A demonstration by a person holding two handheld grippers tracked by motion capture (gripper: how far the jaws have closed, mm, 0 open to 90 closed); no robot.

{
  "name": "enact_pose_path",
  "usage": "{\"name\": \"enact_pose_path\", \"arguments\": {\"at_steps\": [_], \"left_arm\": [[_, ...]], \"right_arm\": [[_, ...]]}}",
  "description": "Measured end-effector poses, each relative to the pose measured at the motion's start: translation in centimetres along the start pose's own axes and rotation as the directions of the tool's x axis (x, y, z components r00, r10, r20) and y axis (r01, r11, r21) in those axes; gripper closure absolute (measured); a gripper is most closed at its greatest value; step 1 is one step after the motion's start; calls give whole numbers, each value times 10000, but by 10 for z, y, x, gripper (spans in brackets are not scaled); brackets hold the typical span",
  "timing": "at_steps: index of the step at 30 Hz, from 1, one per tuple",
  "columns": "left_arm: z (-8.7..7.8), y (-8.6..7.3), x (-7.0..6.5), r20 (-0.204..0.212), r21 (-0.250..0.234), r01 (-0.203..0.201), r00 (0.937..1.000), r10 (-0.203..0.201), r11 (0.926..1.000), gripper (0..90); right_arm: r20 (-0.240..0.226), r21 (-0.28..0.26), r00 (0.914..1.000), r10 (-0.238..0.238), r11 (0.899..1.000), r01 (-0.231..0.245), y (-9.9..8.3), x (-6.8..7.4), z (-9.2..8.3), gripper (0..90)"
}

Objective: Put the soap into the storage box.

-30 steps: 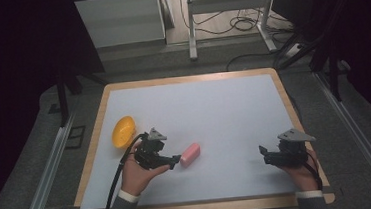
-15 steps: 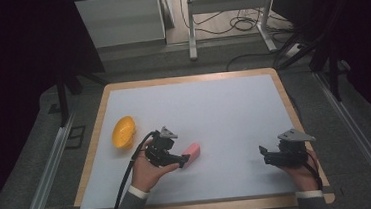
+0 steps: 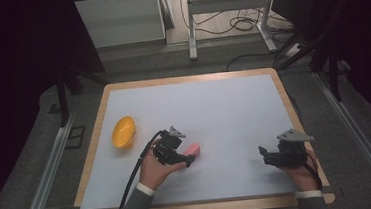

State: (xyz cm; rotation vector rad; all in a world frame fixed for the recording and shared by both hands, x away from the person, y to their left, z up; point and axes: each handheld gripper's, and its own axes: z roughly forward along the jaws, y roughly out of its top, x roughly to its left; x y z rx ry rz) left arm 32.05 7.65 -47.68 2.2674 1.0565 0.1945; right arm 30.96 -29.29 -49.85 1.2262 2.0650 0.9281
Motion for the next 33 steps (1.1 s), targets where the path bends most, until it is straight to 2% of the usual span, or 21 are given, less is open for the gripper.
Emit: {"name": "enact_pose_path", "arguments": {"at_steps": [7, 14, 20, 25, 33], "left_arm": [[19, 7, -5, 49, 339, -121, 9999, 119, 9994, 259], [30, 10, -10, -80, 526, -165, 9998, 170, 9985, 344], [34, 6, -6, -145, 554, 145, 9998, -137, 9984, 452], [35, 4, -4, -257, 640, 206, 9995, -190, 9977, 574], [33, 4, -1, -284, 556, 285, 9992, -269, 9980, 599]], "right_arm": [[3, 42, 10000, -30, 10000, 30, -1, 0, 1, 99], [43, 81, 9999, -93, 9999, 93, -1, 0, 2, 101], [62, 75, 9999, -89, 9999, 88, -1, 0, 1, 101], [66, 121, 9999, -140, 9998, 139, -1, 1, 2, 101], [74, 125, 9999, -147, 9998, 146, -2, 1, 4, 101]]}}
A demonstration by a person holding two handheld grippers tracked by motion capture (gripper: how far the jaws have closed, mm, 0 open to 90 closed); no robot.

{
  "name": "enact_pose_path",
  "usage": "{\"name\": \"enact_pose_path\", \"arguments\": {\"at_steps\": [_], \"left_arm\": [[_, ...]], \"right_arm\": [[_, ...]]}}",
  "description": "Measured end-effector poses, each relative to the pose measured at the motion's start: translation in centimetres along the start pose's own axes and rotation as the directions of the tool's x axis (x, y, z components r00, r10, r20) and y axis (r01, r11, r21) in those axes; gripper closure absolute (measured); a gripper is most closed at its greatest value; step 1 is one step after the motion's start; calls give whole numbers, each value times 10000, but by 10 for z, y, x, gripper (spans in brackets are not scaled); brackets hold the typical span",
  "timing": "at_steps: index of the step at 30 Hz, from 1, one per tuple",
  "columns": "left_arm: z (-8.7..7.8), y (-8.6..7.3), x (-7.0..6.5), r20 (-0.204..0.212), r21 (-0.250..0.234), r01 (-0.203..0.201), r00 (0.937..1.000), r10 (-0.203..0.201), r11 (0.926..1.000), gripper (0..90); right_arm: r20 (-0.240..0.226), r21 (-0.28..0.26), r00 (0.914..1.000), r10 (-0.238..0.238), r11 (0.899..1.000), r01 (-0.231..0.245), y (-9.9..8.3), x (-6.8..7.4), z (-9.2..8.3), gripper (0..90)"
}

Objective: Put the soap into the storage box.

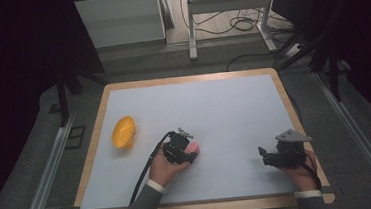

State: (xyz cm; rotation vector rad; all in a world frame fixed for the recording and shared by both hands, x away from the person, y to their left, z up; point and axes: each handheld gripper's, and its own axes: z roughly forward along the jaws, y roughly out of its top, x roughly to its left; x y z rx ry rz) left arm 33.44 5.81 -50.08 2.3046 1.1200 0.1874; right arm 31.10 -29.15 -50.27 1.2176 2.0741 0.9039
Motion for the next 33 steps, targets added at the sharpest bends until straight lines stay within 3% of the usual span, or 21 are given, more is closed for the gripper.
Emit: {"name": "enact_pose_path", "arguments": {"at_steps": [19, 33], "left_arm": [[-29, -5, 18, 401, -756, 322, 9988, -292, 9966, 600], [-47, -6, 28, 73, -1046, 381, 9993, -376, 9938, 601]], "right_arm": [[29, -19, 10000, 37, 10000, -37, 0, -2, 0, 102], [47, -38, 10000, 61, 10000, -61, 0, -2, -1, 102]]}}
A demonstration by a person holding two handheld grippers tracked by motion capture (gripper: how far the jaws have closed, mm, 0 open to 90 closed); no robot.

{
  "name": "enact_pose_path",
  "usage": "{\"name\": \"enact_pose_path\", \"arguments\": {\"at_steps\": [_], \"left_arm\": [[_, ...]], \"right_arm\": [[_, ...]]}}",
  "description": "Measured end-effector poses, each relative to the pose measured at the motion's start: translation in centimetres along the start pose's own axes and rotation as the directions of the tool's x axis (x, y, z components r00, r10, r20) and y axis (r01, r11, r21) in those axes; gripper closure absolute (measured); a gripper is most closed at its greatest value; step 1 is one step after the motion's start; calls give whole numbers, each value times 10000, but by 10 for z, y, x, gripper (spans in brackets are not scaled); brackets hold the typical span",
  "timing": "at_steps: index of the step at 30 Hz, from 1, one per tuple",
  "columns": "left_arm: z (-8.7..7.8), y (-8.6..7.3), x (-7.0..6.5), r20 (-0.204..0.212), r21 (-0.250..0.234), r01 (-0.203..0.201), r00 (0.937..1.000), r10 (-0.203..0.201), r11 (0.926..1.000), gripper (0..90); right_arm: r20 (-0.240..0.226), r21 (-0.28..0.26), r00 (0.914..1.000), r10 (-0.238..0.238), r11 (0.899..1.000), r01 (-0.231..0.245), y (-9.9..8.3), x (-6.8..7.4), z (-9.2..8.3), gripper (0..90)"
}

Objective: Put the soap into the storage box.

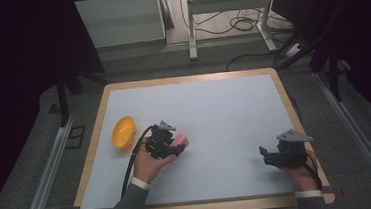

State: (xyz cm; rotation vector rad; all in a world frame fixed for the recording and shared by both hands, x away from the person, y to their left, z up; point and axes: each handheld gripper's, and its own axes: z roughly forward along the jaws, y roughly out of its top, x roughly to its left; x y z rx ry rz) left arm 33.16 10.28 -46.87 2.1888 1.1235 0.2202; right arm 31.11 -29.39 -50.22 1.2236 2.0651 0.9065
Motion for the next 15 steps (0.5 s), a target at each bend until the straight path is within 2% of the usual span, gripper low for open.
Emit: {"name": "enact_pose_path", "arguments": {"at_steps": [7, 15], "left_arm": [[-7, -1, 5, -8, -114, 27, 10000, -27, 9999, 601], [-17, 0, 12, -225, -248, 109, 9997, -115, 9996, 601]], "right_arm": [[25, 16, 10000, 19, 10000, -19, 0, 0, 0, 102], [30, 14, 10000, 28, 10000, -28, 0, -1, 0, 102]]}}
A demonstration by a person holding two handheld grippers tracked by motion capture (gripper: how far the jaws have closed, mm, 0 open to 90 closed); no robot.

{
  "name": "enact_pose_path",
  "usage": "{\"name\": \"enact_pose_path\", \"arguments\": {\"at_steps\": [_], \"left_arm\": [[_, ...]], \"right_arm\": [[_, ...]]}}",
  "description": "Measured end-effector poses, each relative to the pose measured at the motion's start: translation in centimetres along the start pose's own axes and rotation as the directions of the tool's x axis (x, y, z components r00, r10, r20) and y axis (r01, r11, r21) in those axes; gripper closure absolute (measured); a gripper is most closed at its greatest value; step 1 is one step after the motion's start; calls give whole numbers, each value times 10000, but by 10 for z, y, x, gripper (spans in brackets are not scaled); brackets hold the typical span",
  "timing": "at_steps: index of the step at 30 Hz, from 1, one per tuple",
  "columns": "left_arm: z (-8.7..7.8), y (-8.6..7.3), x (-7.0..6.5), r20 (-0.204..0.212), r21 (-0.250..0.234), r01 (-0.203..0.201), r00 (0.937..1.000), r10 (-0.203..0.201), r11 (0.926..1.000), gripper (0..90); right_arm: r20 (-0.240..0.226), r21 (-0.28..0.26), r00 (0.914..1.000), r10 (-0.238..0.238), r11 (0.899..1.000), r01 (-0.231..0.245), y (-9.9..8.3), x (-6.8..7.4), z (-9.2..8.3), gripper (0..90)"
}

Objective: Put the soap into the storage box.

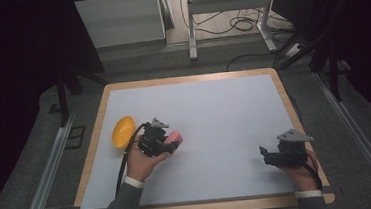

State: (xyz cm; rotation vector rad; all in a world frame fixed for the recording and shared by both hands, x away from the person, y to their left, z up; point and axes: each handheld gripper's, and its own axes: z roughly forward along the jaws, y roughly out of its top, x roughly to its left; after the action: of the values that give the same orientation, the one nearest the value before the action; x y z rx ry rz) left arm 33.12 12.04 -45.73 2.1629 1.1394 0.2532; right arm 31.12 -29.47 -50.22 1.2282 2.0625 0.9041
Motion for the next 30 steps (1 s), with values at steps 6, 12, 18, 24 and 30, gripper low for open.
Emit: {"name": "enact_pose_path", "arguments": {"at_steps": [6, 12, 18, 24, 30], "left_arm": [[-7, 0, 7, -174, -108, 108, 9998, -110, 9999, 601], [-12, -1, 12, -314, -175, 225, 9992, -230, 9996, 602], [-13, -1, 18, -391, -178, 346, 9986, -352, 9992, 601], [-17, -2, 23, -471, -207, 431, 9979, -441, 9989, 601], [-20, -2, 28, -592, -237, 475, 9971, -489, 9986, 602]], "right_arm": [[-7, 30, 10000, -22, 10000, 22, 0, 1, 0, 102], [8, 63, 10000, -17, 10000, 17, 0, 1, 1, 102], [-16, 103, 10000, -63, 9999, 63, -1, 1, 2, 102], [4, 116, 10000, -50, 9999, 50, -1, 1, 2, 102], [-5, 121, 10000, -66, 9999, 66, -1, 1, 3, 102]]}}
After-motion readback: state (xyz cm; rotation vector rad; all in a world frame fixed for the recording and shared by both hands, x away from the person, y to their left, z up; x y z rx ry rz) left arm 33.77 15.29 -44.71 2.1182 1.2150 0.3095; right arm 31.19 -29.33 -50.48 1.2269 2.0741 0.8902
